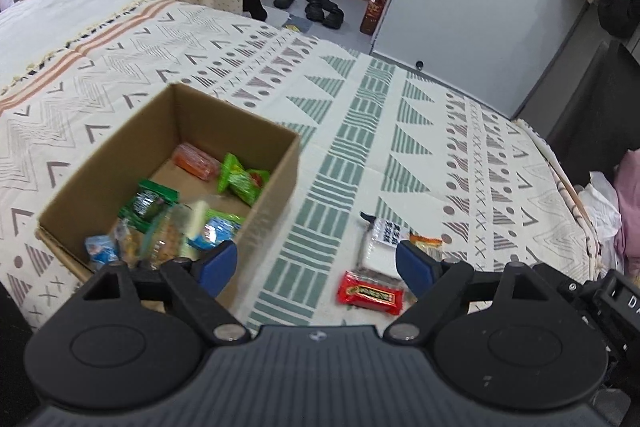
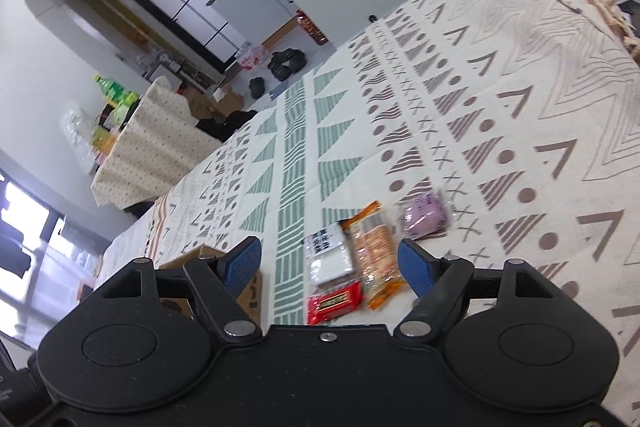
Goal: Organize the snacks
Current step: 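Withdraw both grippers from the box toward the remaining snacks, then grasp the red bar with the left gripper while the right gripper grasps the purple bun, then carry both snacks over the cardboard box and open both grippers to drop them, then withdraw both grippers from the box toward the remaining snacks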
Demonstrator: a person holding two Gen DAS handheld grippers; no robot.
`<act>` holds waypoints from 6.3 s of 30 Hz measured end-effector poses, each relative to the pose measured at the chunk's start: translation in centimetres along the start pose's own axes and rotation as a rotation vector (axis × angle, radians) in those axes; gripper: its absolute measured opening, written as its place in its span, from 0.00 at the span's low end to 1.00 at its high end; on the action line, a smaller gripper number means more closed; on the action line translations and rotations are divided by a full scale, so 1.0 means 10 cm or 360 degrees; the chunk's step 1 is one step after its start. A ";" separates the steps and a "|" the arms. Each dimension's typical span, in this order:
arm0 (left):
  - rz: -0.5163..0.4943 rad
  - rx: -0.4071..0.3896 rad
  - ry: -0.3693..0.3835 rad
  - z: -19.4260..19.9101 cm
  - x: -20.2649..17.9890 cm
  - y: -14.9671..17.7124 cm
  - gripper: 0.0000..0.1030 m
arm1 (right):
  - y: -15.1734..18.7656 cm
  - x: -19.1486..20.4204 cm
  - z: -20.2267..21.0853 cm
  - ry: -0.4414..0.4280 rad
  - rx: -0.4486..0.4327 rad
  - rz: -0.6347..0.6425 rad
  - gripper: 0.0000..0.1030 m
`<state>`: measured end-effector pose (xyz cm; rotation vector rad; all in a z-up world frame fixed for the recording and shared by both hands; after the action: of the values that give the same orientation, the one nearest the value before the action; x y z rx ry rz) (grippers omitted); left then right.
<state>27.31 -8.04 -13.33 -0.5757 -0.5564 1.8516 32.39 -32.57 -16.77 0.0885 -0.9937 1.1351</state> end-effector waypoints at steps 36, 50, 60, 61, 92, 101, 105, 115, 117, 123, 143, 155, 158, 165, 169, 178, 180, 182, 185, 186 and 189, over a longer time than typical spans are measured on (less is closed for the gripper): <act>-0.0098 0.0362 0.0069 -1.36 -0.46 0.40 0.83 | -0.16 -0.62 -0.81 0.0355 0.0119 -0.0082 0.71; -0.0137 0.0352 -0.0014 -1.32 -0.42 0.39 0.42 | -0.18 -0.59 -1.09 0.0401 0.0105 0.0038 0.71; -0.0079 0.0299 0.0007 -1.11 -0.32 0.30 0.40 | -0.17 -0.55 -1.19 0.0419 0.0085 0.0120 0.62; -0.0076 0.0286 0.0013 -1.08 -0.31 0.28 0.40 | -0.17 -0.55 -1.20 0.0440 0.0080 0.0133 0.53; 0.0067 -0.0129 -0.0105 0.15 0.43 -0.23 0.40 | 0.09 0.36 -0.67 0.0079 0.0004 0.0311 0.32; 0.0133 -0.0173 -0.0150 0.36 0.71 -0.26 0.40 | 0.27 0.74 -0.59 -0.0091 -0.0024 0.0407 0.32; 0.0164 -0.0193 -0.0159 0.43 0.83 -0.28 0.40 | 0.38 0.98 -0.54 -0.0183 -0.0031 0.0500 0.32; 0.0196 -0.0266 -0.0165 0.61 1.18 -0.40 0.40 | 0.61 1.32 -0.51 -0.0286 -0.0005 0.0610 0.32; 0.0220 -0.0271 -0.0167 0.62 1.29 -0.43 0.40 | 0.66 1.37 -0.51 -0.0298 -0.0003 0.0620 0.32; 0.0280 -0.0264 -0.0152 0.58 1.54 -0.48 0.40 | 0.80 1.54 -0.53 -0.0339 -0.0021 0.0655 0.32; 0.0336 -0.0083 0.0052 -0.06 1.67 -0.53 0.41 | 1.07 1.65 -0.95 -0.0164 0.0027 0.0721 0.32; 0.0339 -0.0019 0.0025 -0.24 1.81 -0.65 0.51 | 1.07 1.69 -1.21 -0.0132 0.0085 0.0716 0.32; 0.0343 -0.0031 0.0004 -0.20 1.84 -0.68 0.55 | 1.10 1.73 -1.24 -0.0156 0.0099 0.0739 0.33; 0.0317 -0.0027 -0.0058 -0.09 1.84 -0.62 0.72 | 1.16 1.78 -1.20 -0.0190 0.0146 0.0783 0.58; 0.0294 -0.0034 -0.0107 0.01 1.82 -0.58 0.80 | 1.08 1.74 -1.11 -0.0153 0.0126 0.0740 0.58; 0.0239 -0.0028 -0.0130 0.20 1.70 -0.48 0.86 | 0.95 1.64 -0.87 -0.0117 0.0086 0.0683 0.59; 0.0225 -0.0032 -0.0121 0.24 1.65 -0.46 0.89 | 0.93 1.61 -0.82 -0.0110 0.0081 0.0679 0.61; 0.0220 -0.0037 -0.0112 0.27 1.59 -0.45 0.90 | 0.90 1.58 -0.77 -0.0101 0.0069 0.0669 0.62; 0.0207 -0.0037 -0.0101 0.30 1.51 -0.43 0.91 | 0.85 1.50 -0.71 -0.0094 0.0079 0.0642 0.65; 0.0203 -0.0035 -0.0101 0.30 1.49 -0.43 0.91 | 0.84 1.49 -0.69 -0.0087 0.0077 0.0635 0.69; 0.0193 -0.0031 -0.0095 0.31 1.41 -0.40 0.91 | 0.78 1.43 -0.60 -0.0072 0.0054 0.0619 0.76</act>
<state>23.80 6.18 -10.21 -0.5796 -0.5907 1.9850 30.86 -15.64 -13.52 -0.0552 -1.0594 1.5106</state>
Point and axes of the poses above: each gripper's, at about its wrist camera, not at the fingertips, and z roughly against the way its jaws point, x to its left, y to its underside, the point moved 4 cm from there along -z, roughly the way its jaws point, and after that the axes turned 8 degrees about -z, right-handed, at the moved point
